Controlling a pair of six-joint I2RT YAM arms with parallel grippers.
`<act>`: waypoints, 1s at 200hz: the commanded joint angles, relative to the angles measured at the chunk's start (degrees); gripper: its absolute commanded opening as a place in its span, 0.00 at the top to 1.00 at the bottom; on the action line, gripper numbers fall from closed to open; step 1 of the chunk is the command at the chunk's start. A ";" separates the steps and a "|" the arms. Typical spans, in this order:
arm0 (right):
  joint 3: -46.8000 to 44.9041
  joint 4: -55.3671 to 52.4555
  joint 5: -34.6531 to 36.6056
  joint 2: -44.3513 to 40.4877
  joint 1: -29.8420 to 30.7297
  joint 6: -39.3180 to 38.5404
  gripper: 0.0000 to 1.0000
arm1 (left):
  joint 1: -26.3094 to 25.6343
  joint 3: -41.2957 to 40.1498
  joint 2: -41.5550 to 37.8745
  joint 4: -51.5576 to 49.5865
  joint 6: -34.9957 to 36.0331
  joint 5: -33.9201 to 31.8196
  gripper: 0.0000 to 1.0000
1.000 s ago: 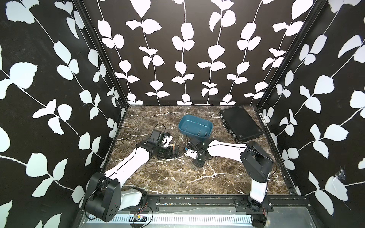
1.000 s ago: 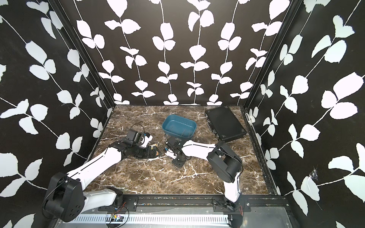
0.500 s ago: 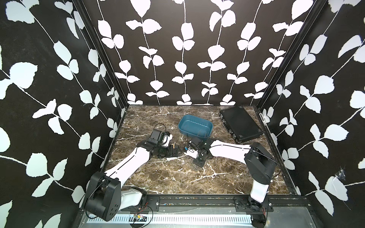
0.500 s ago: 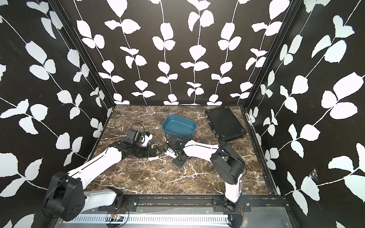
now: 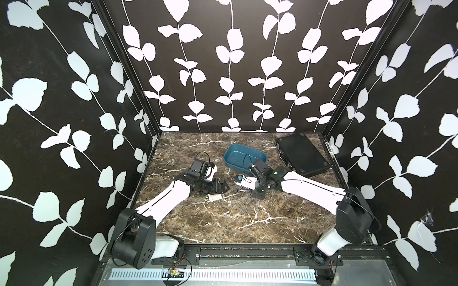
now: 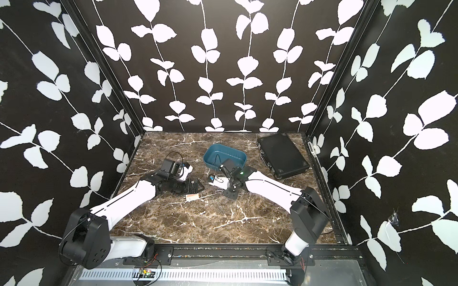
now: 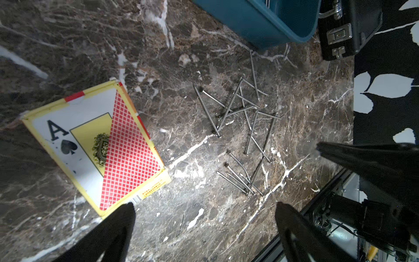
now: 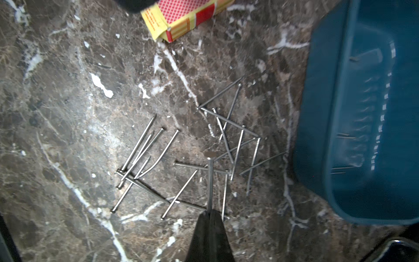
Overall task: Put the nails on the desktop into the storage box
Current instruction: Pick up the nail from the center of the board, then place the nail in the storage box.
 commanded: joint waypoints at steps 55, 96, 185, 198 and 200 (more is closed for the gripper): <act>10.32 6.16 -5.18 5.67 -10.61 -36.62 1.00 | 0.15 3.54 1.07 -3.08 3.45 -1.06 0.01; 20.74 3.57 -5.60 14.88 -13.33 -46.27 1.00 | 1.03 4.01 0.28 -5.29 4.06 -1.08 0.01; 27.85 9.30 -8.34 28.92 -18.34 -58.78 1.00 | 1.91 5.99 0.00 -11.95 4.12 -0.20 0.01; 28.44 9.71 -8.67 30.30 -18.82 -59.03 1.00 | 1.99 5.59 0.09 -12.05 4.11 -0.18 0.01; 28.54 9.66 -8.74 30.61 -18.92 -59.15 1.00 | 1.99 5.52 0.11 -12.07 4.09 -0.29 0.01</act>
